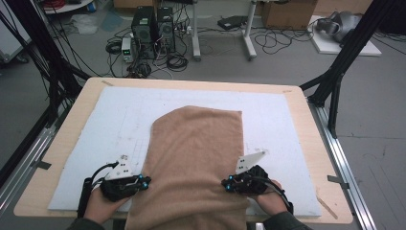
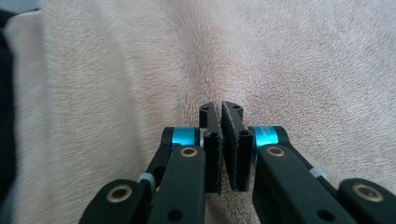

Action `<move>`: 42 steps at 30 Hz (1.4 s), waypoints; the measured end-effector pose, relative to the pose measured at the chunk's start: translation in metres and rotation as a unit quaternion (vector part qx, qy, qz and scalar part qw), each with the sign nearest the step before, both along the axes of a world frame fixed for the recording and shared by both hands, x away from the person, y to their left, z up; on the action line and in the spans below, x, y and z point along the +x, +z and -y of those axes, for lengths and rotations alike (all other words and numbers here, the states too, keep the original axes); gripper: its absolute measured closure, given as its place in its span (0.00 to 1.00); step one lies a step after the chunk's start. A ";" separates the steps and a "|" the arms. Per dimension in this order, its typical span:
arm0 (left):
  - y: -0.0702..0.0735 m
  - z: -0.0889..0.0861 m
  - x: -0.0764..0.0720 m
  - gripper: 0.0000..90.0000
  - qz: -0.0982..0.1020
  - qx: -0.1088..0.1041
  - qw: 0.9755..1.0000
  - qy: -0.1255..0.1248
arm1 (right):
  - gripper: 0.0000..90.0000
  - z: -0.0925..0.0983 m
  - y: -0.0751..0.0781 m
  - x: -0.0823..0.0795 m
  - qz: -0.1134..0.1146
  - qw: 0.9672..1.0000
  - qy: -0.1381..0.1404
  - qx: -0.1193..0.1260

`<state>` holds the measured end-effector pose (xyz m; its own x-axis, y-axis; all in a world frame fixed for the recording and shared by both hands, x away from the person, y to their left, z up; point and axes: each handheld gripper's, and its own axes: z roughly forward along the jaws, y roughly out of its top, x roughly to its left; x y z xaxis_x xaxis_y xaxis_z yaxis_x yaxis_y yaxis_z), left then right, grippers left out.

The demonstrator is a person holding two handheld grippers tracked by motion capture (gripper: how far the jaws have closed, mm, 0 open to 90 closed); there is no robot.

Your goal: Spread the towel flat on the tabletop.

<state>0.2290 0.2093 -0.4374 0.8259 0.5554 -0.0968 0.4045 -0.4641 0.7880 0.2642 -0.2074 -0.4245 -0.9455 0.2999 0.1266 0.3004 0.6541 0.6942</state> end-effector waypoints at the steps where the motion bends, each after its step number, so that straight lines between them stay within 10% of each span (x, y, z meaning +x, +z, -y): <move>1: 0.002 -0.002 -0.005 0.97 0.001 -0.004 1.000 -0.004 | 0.96 0.002 0.002 -0.005 -0.008 1.000 0.008 0.005; 4: 0.006 -0.005 -0.010 0.95 0.001 -0.026 1.000 -0.008 | 0.81 0.004 0.005 -0.014 -0.018 0.999 0.034 0.014; 9: 0.014 -0.003 0.022 0.74 0.027 -0.034 0.998 0.034 | 0.71 0.013 0.015 0.007 0.017 0.999 -0.022 0.020; 13: 0.008 0.005 0.051 0.63 0.034 -0.004 0.997 0.067 | 0.69 0.011 0.008 0.031 0.015 0.999 -0.050 0.003; 16: -0.007 0.014 0.062 0.70 0.001 0.039 0.998 0.058 | 0.74 0.004 -0.007 0.040 -0.005 0.998 -0.055 -0.016; 20: -0.009 0.016 0.056 0.95 0.014 0.030 0.998 0.057 | 0.97 0.002 -0.014 0.039 -0.009 0.999 -0.043 -0.010; 31: 0.005 -0.001 0.020 0.92 -0.011 -0.003 1.000 -0.006 | 0.89 0.009 0.000 -0.001 -0.018 1.000 0.003 0.007; 36: 0.016 0.001 0.045 0.74 0.023 -0.024 0.999 0.042 | 0.76 0.017 0.011 0.014 -0.006 1.000 -0.022 0.017; 40: 0.015 0.010 0.077 0.68 0.048 0.008 0.993 0.103 | 0.69 0.016 0.010 0.047 0.008 0.997 -0.076 0.000; 42: 0.008 0.012 0.088 0.68 0.027 0.005 0.994 0.109 | 0.69 0.014 0.004 0.060 0.005 0.996 -0.091 -0.014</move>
